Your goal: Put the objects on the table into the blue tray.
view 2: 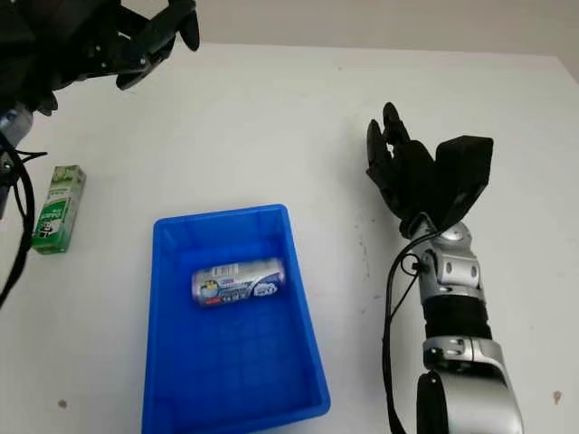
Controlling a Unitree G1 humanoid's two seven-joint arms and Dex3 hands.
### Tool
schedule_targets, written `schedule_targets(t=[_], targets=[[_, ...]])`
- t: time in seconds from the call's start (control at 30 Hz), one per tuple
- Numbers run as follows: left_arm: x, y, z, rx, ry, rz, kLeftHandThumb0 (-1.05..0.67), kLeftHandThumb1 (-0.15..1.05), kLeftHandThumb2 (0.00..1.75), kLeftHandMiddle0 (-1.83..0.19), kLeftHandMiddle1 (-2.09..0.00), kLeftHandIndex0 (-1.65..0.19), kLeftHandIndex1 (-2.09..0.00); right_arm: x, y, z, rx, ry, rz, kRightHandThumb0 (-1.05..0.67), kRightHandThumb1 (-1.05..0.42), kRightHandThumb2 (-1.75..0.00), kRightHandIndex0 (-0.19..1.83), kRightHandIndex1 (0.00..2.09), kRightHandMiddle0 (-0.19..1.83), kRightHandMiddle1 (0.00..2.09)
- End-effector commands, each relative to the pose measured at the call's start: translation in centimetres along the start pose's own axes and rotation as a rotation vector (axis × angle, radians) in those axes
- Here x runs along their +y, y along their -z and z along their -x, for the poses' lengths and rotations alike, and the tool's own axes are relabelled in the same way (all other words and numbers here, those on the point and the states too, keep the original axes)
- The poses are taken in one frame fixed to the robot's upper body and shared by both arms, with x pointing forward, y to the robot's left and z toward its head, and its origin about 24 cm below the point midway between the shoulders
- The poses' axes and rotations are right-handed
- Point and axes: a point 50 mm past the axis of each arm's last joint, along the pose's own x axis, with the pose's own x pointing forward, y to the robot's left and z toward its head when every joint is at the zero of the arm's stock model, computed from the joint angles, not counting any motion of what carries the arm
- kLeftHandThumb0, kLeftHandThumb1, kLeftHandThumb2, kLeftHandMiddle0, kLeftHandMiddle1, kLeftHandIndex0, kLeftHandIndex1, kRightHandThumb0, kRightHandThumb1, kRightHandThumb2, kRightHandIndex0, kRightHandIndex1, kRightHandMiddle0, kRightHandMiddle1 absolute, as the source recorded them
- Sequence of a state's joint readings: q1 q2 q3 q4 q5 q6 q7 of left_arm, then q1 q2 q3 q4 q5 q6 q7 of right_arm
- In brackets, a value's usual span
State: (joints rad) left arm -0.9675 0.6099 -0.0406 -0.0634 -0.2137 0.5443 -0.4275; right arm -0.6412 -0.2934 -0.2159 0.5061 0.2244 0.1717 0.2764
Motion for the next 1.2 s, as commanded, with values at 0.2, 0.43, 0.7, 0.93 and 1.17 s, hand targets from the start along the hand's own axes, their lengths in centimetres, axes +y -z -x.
schedule_targets(t=[0.2, 0.43, 0.7, 0.93, 1.17], targets=[[-5.3, 0.8, 1.0, 0.219, 0.159, 0.345, -0.43, 1.05, 0.57, -1.05, -2.09, -0.72, -2.09, 0.1, -0.3, -0.2, -0.017, -0.009, 0.015, -0.58, -1.05, -0.69, -0.19, 0.00, -0.19, 0.00], [-7.5, 2.5, 1.2, 0.250, 0.214, 0.350, -0.45, 1.05, 0.60, -1.28, -2.09, -0.99, -2.09, 0.0, -0.3, -0.1, -0.019, -0.008, 0.008, -0.58, -1.05, -0.69, -0.19, 0.00, -0.19, 0.00], [-8.0, 2.5, 1.6, 0.328, 0.262, 0.342, -0.49, 1.05, 0.57, -1.19, -2.09, -0.89, -2.09, 0.0, -0.2, 0.0, -0.011, -0.002, 0.025, -0.58, -1.05, -0.69, -0.19, 0.00, -0.19, 0.00], [-5.2, 0.2, 3.3, 0.273, 0.415, 0.061, -0.77, 1.05, 0.63, 0.02, -0.20, 0.12, -0.38, 0.3, -0.2, -0.1, -0.019, -0.010, 0.011, -0.59, -1.05, -0.69, -0.19, 0.00, -0.19, 0.00], [3.4, -0.8, 7.6, 0.369, 0.050, -0.375, -0.89, 1.05, 0.40, 0.18, -0.02, 0.19, -0.01, 0.3, 0.1, 0.0, -0.010, -0.002, -0.006, -0.59, -1.05, -0.68, -0.19, 0.00, -0.19, 0.00]])
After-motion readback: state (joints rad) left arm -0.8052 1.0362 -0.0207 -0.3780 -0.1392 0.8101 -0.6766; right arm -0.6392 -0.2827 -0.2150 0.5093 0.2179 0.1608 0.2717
